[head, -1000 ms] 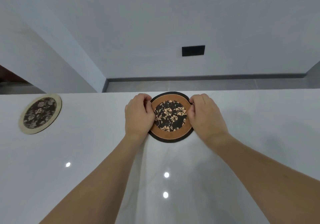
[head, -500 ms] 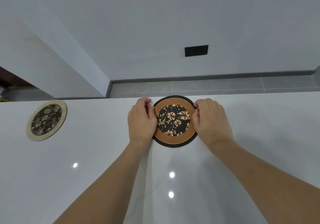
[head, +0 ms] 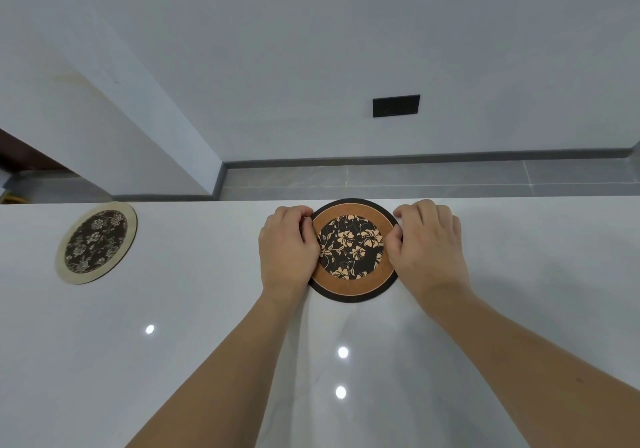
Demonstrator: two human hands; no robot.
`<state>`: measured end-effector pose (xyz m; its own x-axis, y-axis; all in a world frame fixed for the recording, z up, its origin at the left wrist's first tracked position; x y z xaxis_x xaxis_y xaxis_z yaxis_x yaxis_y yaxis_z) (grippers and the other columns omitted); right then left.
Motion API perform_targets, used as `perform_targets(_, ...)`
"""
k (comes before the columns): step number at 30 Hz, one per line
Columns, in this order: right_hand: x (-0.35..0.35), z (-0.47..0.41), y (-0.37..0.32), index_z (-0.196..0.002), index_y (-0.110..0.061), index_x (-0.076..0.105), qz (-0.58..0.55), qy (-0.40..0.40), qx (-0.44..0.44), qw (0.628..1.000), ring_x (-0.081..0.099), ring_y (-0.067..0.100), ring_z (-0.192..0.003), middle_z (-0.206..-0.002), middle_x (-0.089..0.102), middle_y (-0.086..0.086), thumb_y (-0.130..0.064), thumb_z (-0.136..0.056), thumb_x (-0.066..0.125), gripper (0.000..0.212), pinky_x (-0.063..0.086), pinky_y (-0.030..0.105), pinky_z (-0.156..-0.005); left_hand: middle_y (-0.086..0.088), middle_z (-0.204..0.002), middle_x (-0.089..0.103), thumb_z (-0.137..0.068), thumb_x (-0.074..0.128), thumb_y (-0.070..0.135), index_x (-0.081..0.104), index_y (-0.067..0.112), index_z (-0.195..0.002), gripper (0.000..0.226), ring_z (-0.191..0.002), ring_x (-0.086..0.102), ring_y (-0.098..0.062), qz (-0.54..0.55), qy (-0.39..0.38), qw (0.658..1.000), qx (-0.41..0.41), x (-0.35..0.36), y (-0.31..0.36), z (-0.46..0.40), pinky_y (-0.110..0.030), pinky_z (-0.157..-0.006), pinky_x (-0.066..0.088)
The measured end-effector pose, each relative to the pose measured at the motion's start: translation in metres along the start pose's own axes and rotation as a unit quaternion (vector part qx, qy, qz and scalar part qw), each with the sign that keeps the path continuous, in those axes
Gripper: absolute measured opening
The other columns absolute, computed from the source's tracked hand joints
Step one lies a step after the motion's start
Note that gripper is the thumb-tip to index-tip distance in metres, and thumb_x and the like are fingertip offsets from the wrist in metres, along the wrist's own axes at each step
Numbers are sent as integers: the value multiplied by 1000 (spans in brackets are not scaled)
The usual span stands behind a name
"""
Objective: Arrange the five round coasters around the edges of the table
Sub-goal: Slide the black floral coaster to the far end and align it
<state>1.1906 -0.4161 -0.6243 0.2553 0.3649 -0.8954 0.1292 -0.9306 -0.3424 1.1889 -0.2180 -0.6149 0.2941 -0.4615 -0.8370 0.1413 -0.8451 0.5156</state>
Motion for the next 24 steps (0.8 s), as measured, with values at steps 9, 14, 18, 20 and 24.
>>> perform_targets(9, 1, -1, -1, -96, -12, 59, 10, -16, -15, 1000, 50, 27, -86, -93, 56, 7, -19, -87, 45, 18, 44, 40, -76, 0, -107, 64, -95, 50, 18, 67, 18, -107, 21, -96, 55, -16, -20, 1, 1000, 15, 0, 1, -1, -32, -85, 47)
perform_targets(14, 0, -1, -1, -96, -12, 59, 6, -22, -24, 999, 50, 27, -87, -94, 57, 7, -19, -86, 43, 20, 44, 39, -78, 0, -104, 63, -94, 50, 17, 68, 18, -103, 20, -93, 53, -18, -31, -2, 999, 28, 0, 1, -1, -31, -81, 45)
perform_targets(18, -1, -1, -2, -97, -12, 59, 13, -21, -24, 999, 50, 27, -88, -94, 56, 6, -19, -87, 43, 19, 43, 39, -80, -2, -106, 64, -95, 49, 17, 69, 17, -104, 21, -96, 54, -18, -30, -3, 999, 32, -1, 3, -1, -31, -83, 45)
perform_targets(20, -2, -1, -3, -98, -12, 59, 15, -24, -23, 999, 50, 27, -88, -95, 56, 6, -18, -88, 45, 18, 43, 39, -81, -2, -107, 64, -96, 48, 17, 69, 16, -105, 22, -97, 53, -19, -26, -1, 999, 34, -1, 3, 0, -32, -84, 45)
perform_targets(24, -4, 1, -3, -98, -12, 61, 11, -27, -21, 999, 51, 27, -90, -97, 59, 6, -17, -88, 47, 18, 43, 39, -82, -5, -114, 64, -98, 47, 17, 64, 15, -114, 24, -101, 53, -23, -8, 5, 1000, 27, 0, 2, 3, -38, -89, 46)
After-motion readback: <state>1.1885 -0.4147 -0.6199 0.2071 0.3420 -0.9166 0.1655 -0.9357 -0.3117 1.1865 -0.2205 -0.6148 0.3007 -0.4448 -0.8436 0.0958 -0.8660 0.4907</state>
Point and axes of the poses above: each hand's wrist, its own z-axis away from the middle knuckle, its own x-axis out of the palm, y = z × x, the point moved 2 cm from there along -z, towards the middle knuckle
